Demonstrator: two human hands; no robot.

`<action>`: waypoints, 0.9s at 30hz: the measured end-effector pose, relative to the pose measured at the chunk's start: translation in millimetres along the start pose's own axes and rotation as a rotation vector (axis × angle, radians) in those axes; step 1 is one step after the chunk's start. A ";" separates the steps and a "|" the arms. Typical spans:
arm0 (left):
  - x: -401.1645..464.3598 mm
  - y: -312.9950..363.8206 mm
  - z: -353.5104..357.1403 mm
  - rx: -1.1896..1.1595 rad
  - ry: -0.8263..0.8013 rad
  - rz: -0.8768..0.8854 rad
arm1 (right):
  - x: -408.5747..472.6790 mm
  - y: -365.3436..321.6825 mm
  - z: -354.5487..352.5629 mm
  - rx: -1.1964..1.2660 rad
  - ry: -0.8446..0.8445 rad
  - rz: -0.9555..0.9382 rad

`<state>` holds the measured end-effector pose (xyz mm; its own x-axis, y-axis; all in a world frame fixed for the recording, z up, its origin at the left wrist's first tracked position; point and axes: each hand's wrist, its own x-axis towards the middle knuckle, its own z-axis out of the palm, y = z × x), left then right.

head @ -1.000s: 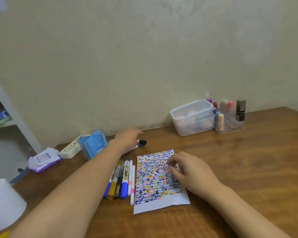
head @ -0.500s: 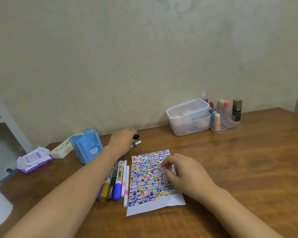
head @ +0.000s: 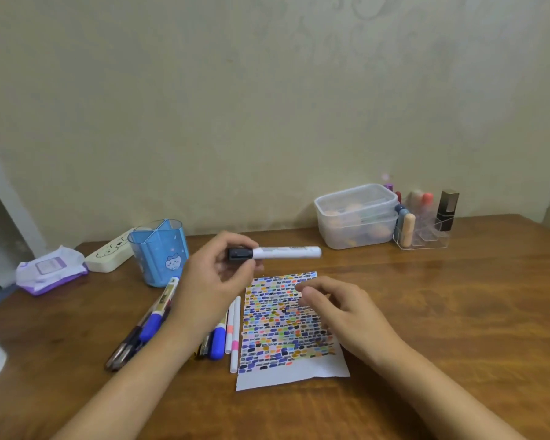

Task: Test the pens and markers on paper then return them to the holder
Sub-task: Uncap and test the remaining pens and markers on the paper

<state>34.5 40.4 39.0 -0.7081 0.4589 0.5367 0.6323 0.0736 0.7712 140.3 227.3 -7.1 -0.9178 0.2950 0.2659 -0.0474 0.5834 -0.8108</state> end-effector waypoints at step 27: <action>-21.0 -36.3 -0.7 0.504 -0.601 0.283 | -19.8 -24.8 22.0 0.289 -0.144 0.002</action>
<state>26.2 27.4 -0.1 -0.3035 0.9034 0.3028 0.9271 0.2067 0.3127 150.9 190.4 -3.8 -0.9635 0.1736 0.2038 -0.1361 0.3378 -0.9313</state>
